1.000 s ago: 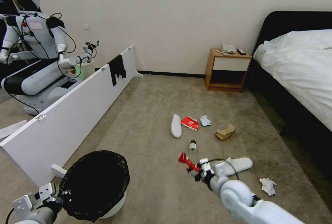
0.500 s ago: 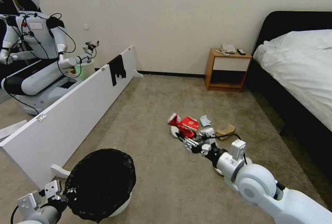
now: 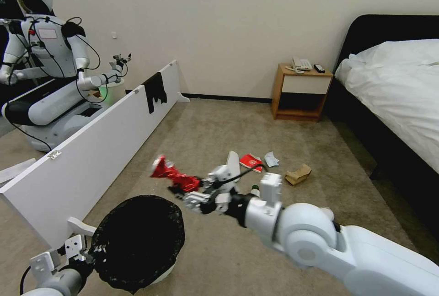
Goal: Pick up the trash bin, then pick up the garbage from the floor and place it into the trash bin.
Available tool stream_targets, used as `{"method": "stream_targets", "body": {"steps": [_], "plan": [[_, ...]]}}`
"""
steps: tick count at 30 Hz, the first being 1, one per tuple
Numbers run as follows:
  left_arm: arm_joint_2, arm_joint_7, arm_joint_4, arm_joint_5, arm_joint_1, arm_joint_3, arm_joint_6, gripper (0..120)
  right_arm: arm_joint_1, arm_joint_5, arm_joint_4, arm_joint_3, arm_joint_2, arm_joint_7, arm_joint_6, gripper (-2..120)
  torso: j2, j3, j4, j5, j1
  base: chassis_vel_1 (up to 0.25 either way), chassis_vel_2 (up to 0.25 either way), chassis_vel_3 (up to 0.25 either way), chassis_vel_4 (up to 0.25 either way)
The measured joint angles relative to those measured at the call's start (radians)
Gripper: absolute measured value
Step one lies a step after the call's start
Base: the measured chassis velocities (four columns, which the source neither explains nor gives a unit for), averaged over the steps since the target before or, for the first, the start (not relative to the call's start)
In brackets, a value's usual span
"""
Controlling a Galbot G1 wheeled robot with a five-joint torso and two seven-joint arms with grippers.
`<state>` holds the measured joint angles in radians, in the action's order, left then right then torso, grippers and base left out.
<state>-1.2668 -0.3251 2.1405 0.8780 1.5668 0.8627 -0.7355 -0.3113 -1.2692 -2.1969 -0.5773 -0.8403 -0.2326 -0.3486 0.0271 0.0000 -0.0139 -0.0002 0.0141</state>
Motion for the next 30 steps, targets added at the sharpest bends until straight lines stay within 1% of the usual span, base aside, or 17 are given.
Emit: {"method": "stream_targets", "body": {"steps": [1, 2, 4, 8, 10, 14, 16, 20, 30], "plan": [[0.001, 0.001, 0.002, 0.0, 0.0, 0.0, 0.0, 1, 0.042, -0.015, 0.005, -0.036, -0.017, -0.016, -0.014, 49, 0.0, 0.0, 0.0001, 0.0, 0.0, 0.0, 0.0, 0.0, 0.0], [0.001, 0.001, 0.002, 0.0, 0.0, 0.0, 0.0, 1, 0.042, -0.015, 0.005, -0.036, -0.017, -0.016, -0.014, 49, 0.0, 0.0, 0.0001, 0.0, 0.0, 0.0, 0.0, 0.0, 0.0], [0.005, 0.002, 0.002, 0.0, 0.0, 0.003, 0.0, 1, 0.094, -0.038, 0.016, -0.083, -0.046, -0.044, -0.043, 49, 0.0, 0.0, 0.0001, 0.0, 0.0, 0.0, 0.0, 0.0, 0.0], [0.005, 0.003, 0.002, 0.0, -0.001, 0.004, 0.0, 1, 0.12, -0.048, 0.026, -0.113, -0.065, -0.068, -0.062, 49, 0.0, 0.0, 0.0001, 0.0, 0.0, 0.0, 0.0, 0.0, 0.0], [0.006, 0.005, 0.002, 0.0, -0.003, 0.007, 0.0, 1, 0.141, -0.064, 0.041, -0.149, -0.088, -0.116, -0.097, 49, 0.0, 0.0, 0.0, 0.0001, 0.0, 0.0, 0.0, 0.0, 0.0], [0.008, 0.006, 0.002, 0.001, -0.004, 0.009, 0.0, 1, 0.15, -0.072, 0.045, -0.17, -0.096, -0.14, -0.119, 49, 0.0, 0.0, 0.0, 0.0002, 0.0, 0.0, 0.0, 0.0, 0.0], [0.011, 0.007, 0.001, 0.001, -0.007, 0.012, 0.0, 1, 0.156, -0.089, 0.051, -0.187, -0.105, -0.173, -0.153, 49, 0.0, 0.0, 0.0, 0.0002, 0.0, 0.0, 0.0, 0.0, 0.0], [0.012, 0.009, -0.003, 0.002, -0.01, 0.012, 0.0, 1, 0.164, -0.108, 0.064, -0.208, -0.122, -0.21, -0.188, 49, 0.0, 0.0, 0.0, 0.0002, 0.0, 0.0, 0.0, 0.0, 0.0], [0.014, 0.012, -0.006, 0.004, -0.014, 0.016, 0.0, 1, 0.168, -0.122, 0.094, -0.245, -0.158, -0.25, -0.21, 49, 0.0, 0.0, -0.0001, 0.0002, 0.0, 0.0, 0.0, 0.0, 0.0]]}}
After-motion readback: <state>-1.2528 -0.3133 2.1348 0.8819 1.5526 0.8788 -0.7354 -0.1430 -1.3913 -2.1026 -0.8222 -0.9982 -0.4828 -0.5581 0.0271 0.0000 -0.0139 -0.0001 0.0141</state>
